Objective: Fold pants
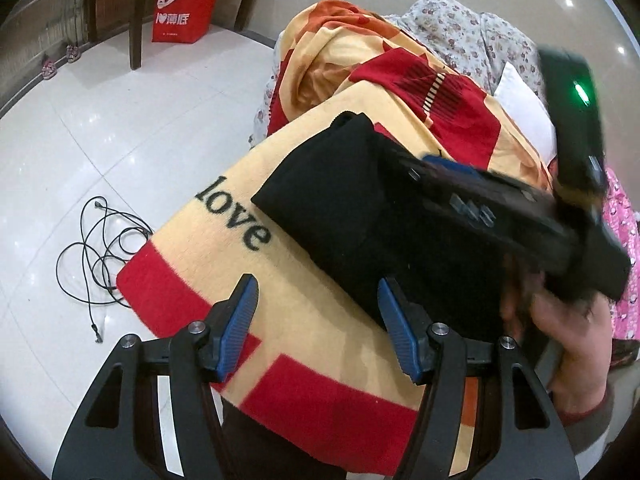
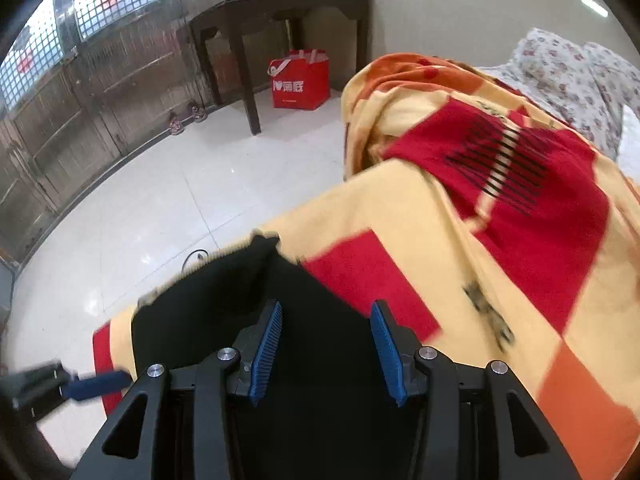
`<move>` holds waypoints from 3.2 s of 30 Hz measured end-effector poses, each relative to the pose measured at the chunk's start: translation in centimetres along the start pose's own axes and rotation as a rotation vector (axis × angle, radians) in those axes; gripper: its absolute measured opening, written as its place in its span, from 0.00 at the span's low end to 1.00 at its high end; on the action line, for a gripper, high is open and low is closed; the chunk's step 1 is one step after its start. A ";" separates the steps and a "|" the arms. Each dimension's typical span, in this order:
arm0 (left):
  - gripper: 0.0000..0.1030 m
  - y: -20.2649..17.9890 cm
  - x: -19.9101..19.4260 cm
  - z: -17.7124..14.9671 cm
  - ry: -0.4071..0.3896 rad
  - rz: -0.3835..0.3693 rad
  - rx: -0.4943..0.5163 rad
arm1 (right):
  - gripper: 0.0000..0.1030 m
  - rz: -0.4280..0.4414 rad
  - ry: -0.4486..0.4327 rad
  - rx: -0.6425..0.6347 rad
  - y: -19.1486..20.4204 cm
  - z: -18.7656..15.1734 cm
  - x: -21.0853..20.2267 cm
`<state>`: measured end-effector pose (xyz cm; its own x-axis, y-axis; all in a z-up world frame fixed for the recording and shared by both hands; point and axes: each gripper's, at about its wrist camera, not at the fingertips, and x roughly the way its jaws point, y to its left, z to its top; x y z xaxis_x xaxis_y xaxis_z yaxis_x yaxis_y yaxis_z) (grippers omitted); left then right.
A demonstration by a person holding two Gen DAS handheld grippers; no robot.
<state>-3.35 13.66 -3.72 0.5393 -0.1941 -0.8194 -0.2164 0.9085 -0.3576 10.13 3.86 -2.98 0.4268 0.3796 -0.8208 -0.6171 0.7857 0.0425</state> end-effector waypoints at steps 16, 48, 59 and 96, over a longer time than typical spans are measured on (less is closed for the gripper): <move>0.66 0.1 0.8 0.8 -0.006 -0.012 -0.017 | 0.44 0.070 -0.074 0.054 -0.8 1.2 -3.3; 0.71 -1.0 1.8 1.4 -0.047 0.030 -0.009 | 0.30 0.121 -0.042 0.026 -0.1 0.6 1.6; 0.30 -0.6 2.1 2.0 -0.074 -0.075 -0.048 | 0.29 0.179 -0.046 0.164 -2.7 0.9 0.6; 0.17 -16.1 -5.9 -6.4 -0.313 -0.319 0.655 | 0.10 0.206 -0.252 0.358 -10.7 -9.6 -17.8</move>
<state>-8.28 -2.20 3.97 0.7192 -0.4571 -0.5232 0.4575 0.8784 -0.1385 2.76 -15.97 5.77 0.4941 0.6169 -0.6127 -0.4581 0.7836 0.4196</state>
